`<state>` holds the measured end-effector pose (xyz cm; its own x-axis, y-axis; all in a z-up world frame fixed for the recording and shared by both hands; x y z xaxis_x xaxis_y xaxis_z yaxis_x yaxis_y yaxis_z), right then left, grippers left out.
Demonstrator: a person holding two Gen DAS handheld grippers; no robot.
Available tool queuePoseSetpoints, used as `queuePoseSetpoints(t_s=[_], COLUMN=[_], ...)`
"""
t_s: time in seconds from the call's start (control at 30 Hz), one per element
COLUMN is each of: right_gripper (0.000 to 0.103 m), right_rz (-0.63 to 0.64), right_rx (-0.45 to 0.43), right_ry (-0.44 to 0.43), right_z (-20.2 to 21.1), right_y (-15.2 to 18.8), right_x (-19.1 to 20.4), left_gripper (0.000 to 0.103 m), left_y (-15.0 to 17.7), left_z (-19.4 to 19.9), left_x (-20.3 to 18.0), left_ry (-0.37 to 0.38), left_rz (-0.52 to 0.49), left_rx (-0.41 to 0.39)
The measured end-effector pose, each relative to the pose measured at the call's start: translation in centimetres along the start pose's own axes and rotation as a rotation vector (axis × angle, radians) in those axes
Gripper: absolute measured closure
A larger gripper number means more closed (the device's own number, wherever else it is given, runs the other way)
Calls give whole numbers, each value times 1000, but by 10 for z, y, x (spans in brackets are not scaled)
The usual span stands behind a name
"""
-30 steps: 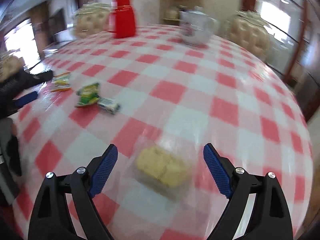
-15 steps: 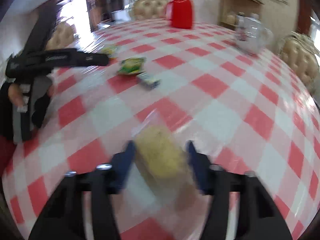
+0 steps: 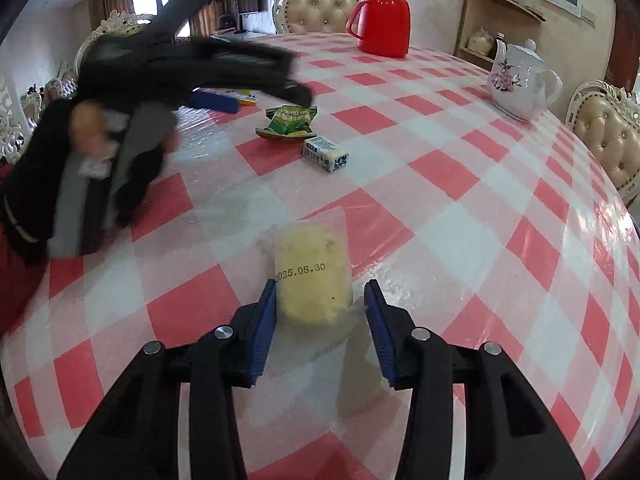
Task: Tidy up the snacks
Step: 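Grasp the green snack packet with the left tool while the right tool grasps the yellow cake bag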
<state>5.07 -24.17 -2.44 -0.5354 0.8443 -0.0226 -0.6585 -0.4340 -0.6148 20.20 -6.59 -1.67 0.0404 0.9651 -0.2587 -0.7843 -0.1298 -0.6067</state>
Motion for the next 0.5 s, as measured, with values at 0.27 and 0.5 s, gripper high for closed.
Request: queuePoseSetpoints(t_s=[0.27,0.5], right_gripper=[67,68], right_rz=[-59,-116], right_rx=[-7,-30], right_ry=[-16,-7], right_z=[2,6], right_y=[0,-1], right_x=[-10,-22], left_gripper=[63,65], left_y=[10,21], left_z=[-13,32], left_x=[-19,23], left_ry=[-187,-150], left_rz=[-190,-142], left_rx=[40,5])
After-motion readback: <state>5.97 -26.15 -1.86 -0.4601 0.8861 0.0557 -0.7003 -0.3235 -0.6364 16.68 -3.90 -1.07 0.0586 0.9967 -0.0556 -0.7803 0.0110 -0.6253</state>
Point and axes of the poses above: each gripper's, at about its wrist camera, not at the fingertips, and z roughly against the way its jaws point, x to its left, y to its underside, the point moved 4 cm from there along -z, roughly the way its jaws point, and after that the axes turned 1 degree about y, right-handed, at the moved point
